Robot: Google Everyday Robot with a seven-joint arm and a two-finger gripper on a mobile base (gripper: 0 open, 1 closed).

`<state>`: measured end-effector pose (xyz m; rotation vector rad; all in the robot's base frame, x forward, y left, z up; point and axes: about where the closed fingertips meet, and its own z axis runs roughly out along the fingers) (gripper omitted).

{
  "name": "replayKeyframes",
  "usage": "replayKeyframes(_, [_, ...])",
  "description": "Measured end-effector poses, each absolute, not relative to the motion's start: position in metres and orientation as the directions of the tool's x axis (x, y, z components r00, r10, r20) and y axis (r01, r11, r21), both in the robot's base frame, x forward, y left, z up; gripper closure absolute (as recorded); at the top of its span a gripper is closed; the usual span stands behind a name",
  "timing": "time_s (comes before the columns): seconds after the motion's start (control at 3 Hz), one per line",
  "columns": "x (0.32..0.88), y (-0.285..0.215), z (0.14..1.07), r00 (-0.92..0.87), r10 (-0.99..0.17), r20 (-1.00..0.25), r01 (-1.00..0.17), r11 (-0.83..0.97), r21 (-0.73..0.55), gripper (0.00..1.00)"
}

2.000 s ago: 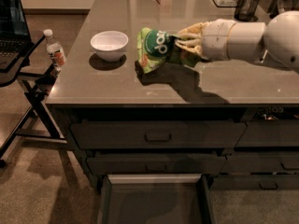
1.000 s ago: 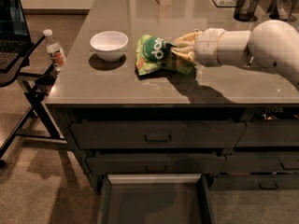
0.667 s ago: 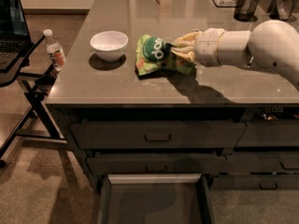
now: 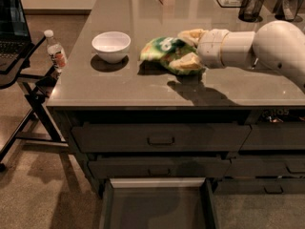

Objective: Pick green rice chip bag from bottom drawer and place on counter

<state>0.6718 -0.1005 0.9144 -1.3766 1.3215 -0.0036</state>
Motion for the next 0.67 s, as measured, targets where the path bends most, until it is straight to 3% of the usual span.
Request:
replayKeyframes(0.33, [0.6718,-0.1004,0.9144,0.362,-0.667,-0.652,-0.663,0.307,-0.682,0.0])
replayKeyframes(0.67, [0.6718,-0.1004,0.9144,0.362,-0.667,-0.652,-0.663,0.307,-0.682,0.0])
